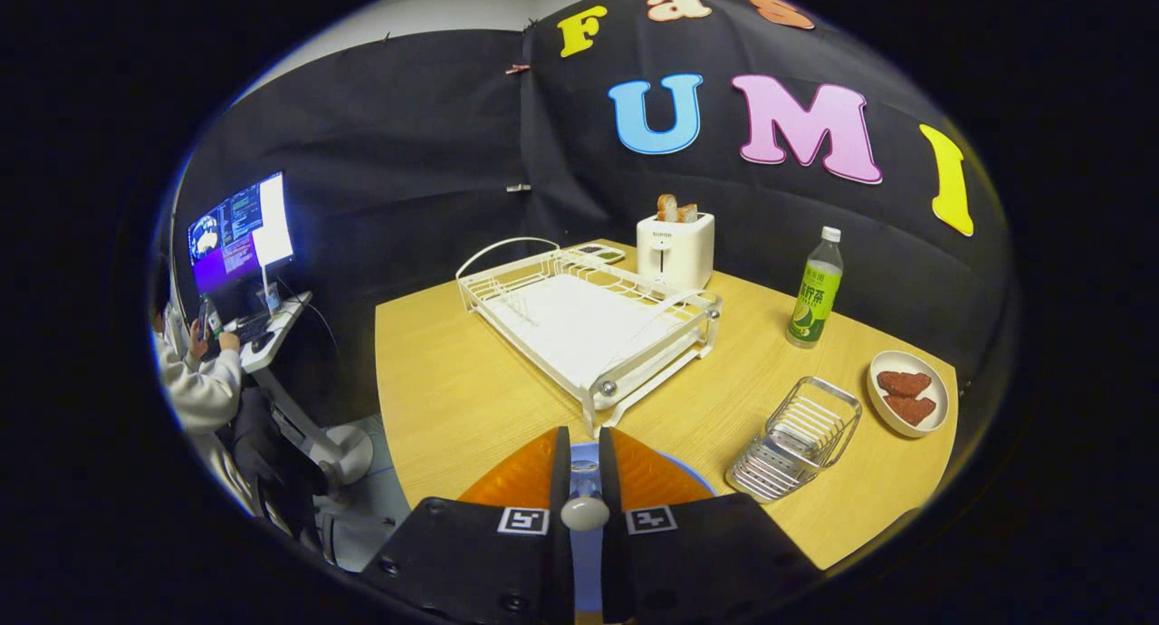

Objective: Take the plate from the dish rack, then take the spoon from the basket and place it into the plate.

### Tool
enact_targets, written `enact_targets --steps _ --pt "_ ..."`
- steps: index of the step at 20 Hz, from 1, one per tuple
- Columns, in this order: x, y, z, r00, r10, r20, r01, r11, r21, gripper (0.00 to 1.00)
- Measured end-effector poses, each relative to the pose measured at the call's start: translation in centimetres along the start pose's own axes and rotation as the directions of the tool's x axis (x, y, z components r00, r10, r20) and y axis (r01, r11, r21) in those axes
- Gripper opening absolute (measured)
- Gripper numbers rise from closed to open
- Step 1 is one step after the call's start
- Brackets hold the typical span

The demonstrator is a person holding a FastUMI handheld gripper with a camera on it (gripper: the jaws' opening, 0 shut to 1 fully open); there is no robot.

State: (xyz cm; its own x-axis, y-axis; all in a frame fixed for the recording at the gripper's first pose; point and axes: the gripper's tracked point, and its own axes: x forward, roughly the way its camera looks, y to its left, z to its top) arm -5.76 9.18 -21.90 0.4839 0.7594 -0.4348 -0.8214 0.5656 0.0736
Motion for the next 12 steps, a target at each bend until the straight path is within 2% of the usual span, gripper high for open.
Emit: enact_targets --steps 12 --pt "0.1 -0.4 -2.6 0.999 0.014 -0.051 -0.012 0.999 0.048 0.18"
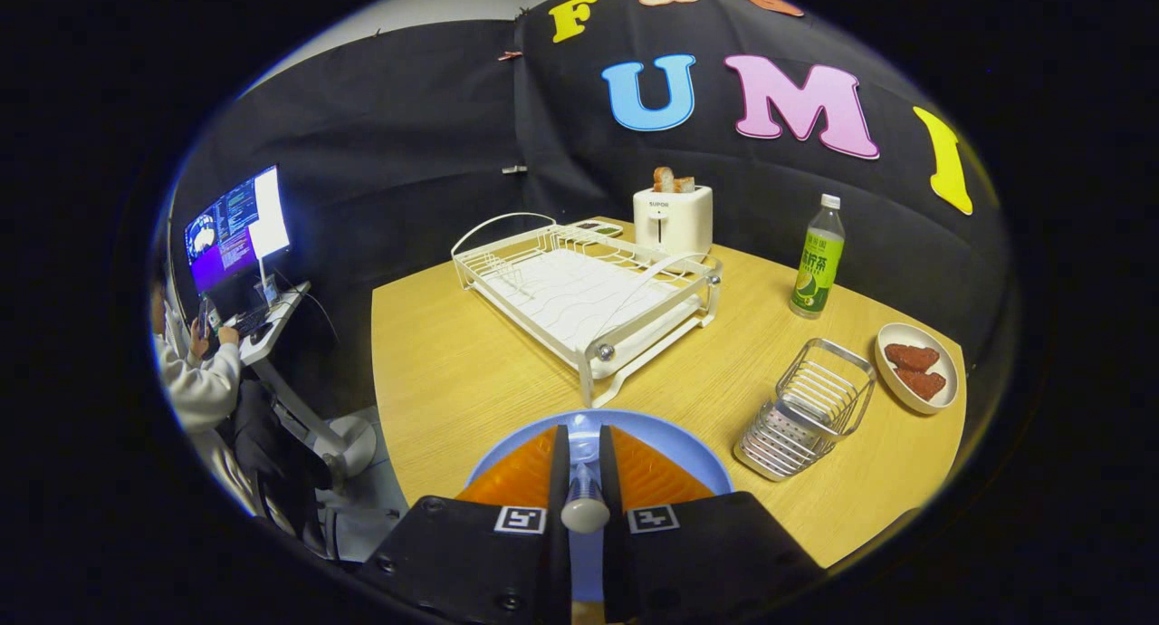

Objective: Take the plate from the dish rack, then take the spoon from the basket and place it into the plate.

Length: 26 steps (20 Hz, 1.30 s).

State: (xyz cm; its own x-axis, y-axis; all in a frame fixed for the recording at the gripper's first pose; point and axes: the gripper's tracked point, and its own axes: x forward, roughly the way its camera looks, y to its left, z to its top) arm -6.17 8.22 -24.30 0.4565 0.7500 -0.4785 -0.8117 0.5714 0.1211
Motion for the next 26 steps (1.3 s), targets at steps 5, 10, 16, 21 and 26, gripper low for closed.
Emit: enact_targets --steps 5,10,16,21,26 --pt "-0.2 -0.3 -0.2 1.0 0.003 -0.012 -0.003 1.0 0.011 0.19" --pt "-0.8 -0.5 0.3 1.0 0.007 -0.011 -0.007 0.998 0.056 0.34" --pt "-4.3 -3.1 3.5 0.995 -0.089 0.042 0.084 0.991 0.1 1.0" --pt "-8.7 -6.3 8.9 0.948 -0.274 0.163 0.261 0.96 0.102 0.98" --pt "-13.5 -9.0 13.5 0.827 -0.507 0.243 0.47 0.861 0.196 0.99"
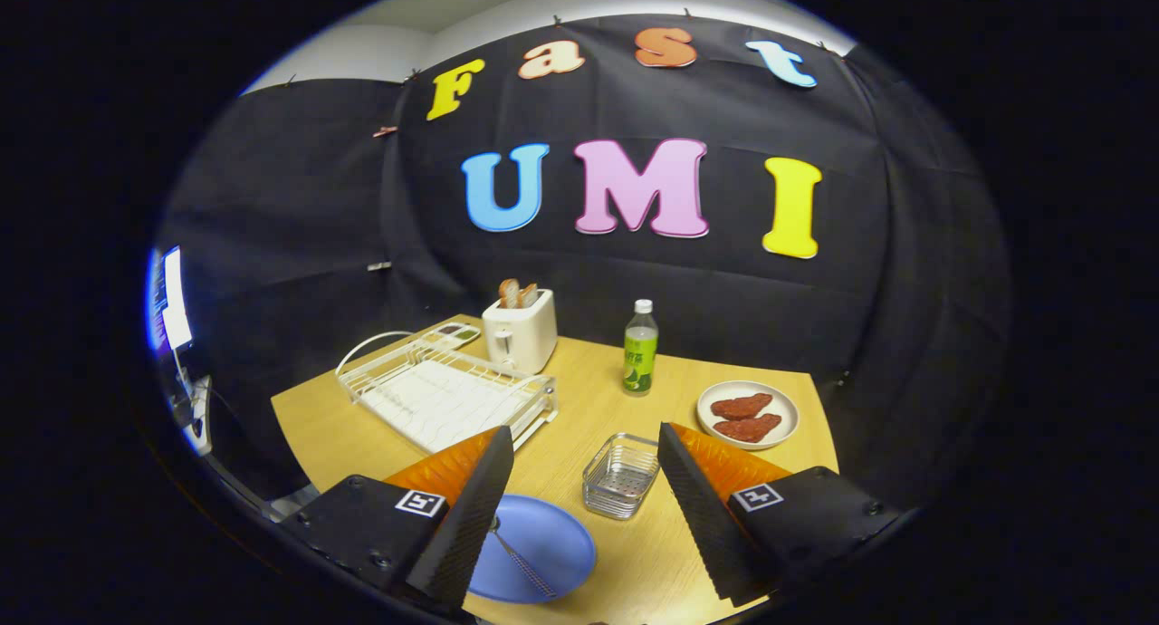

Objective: Take the plate from the dish rack, then take the spoon from the basket and place it into the plate.

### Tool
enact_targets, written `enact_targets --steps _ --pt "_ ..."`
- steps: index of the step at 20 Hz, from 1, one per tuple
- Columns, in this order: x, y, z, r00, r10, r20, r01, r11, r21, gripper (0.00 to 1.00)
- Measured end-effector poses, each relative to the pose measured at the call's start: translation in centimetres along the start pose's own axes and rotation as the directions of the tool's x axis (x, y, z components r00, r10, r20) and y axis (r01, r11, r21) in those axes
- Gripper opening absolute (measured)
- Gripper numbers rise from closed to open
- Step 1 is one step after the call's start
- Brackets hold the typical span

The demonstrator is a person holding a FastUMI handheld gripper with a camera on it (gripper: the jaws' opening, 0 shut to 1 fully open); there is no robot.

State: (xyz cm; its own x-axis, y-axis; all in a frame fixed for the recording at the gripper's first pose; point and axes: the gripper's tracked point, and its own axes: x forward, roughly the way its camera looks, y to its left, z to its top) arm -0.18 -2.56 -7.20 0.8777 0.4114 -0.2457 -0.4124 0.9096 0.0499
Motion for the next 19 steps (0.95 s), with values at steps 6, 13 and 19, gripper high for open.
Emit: enact_targets --steps 6,13,19 --pt "-3.0 -2.7 5.5 0.952 -0.278 0.129 0.276 0.961 0.034 0.98" --pt "-5.4 -1.7 8.1 0.885 -0.423 0.194 0.406 0.906 0.121 0.98" --pt "-5.0 -0.4 6.8 0.87 -0.466 0.163 0.441 0.882 0.169 0.98"
